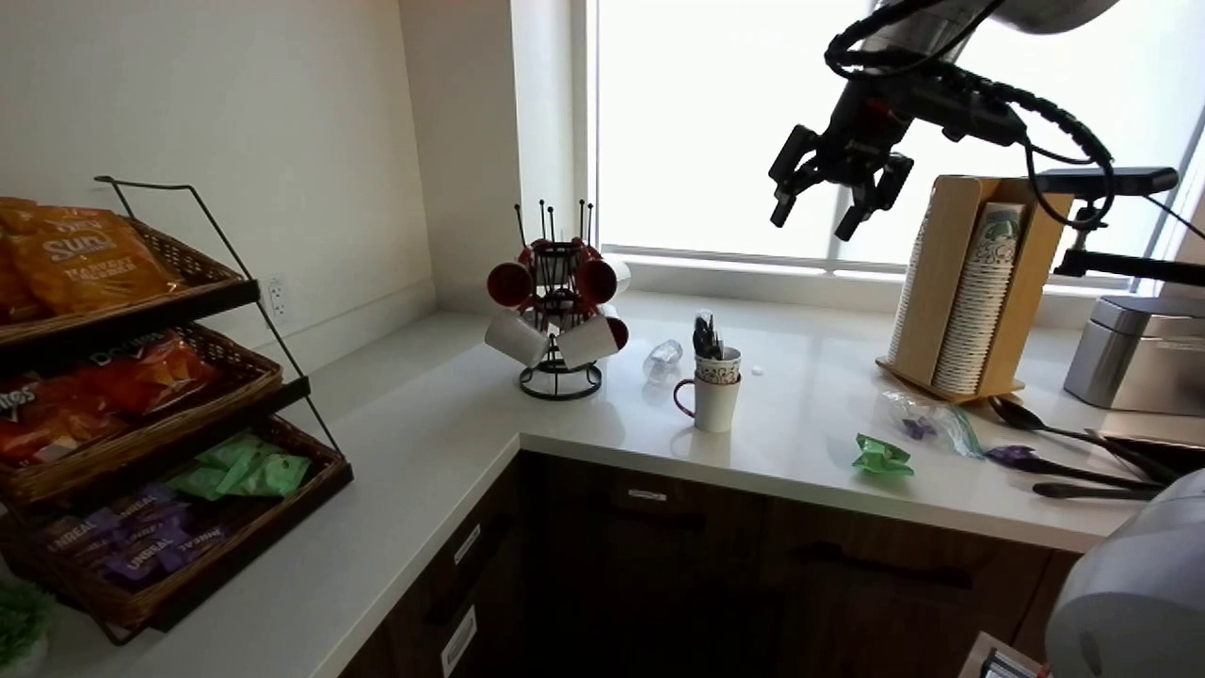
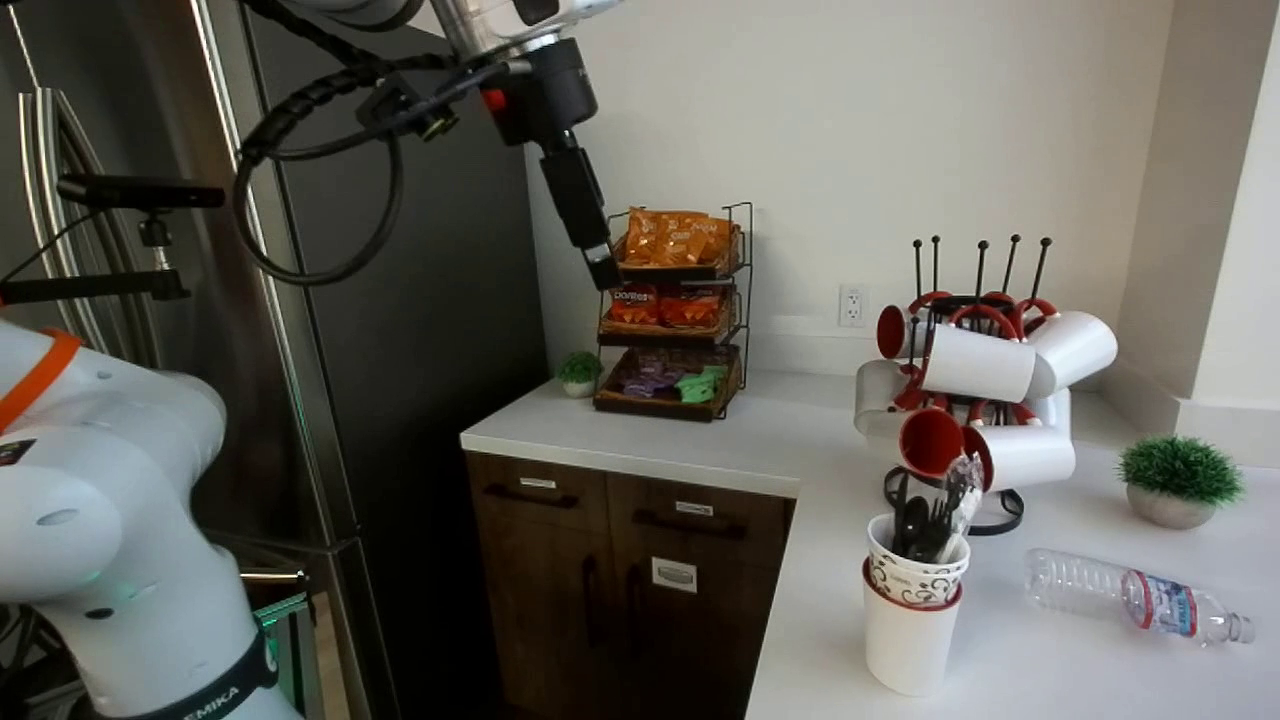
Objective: Put the green object on the shelf
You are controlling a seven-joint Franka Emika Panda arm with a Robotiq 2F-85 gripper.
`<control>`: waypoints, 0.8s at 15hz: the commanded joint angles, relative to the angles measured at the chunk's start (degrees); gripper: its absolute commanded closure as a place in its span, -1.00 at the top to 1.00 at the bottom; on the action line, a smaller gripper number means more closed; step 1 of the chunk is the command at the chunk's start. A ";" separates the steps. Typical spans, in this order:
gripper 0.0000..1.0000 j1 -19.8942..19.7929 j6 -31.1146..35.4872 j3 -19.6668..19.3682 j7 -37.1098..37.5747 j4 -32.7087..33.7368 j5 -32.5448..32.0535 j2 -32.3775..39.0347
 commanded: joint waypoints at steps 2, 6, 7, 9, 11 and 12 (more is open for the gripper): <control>1.00 -5.92 10.88 1.56 6.46 -3.42 -1.44 5.63; 1.00 -9.15 11.91 -0.21 9.27 -3.37 -0.14 11.02; 1.00 -9.90 10.10 -0.64 9.21 -2.77 -0.40 12.60; 1.00 -11.20 9.77 -1.33 9.38 -2.30 -0.74 14.88; 1.00 -10.67 11.20 -1.19 7.40 -3.32 -0.19 13.36; 1.00 -10.66 11.21 -1.19 7.34 -3.26 -0.20 13.57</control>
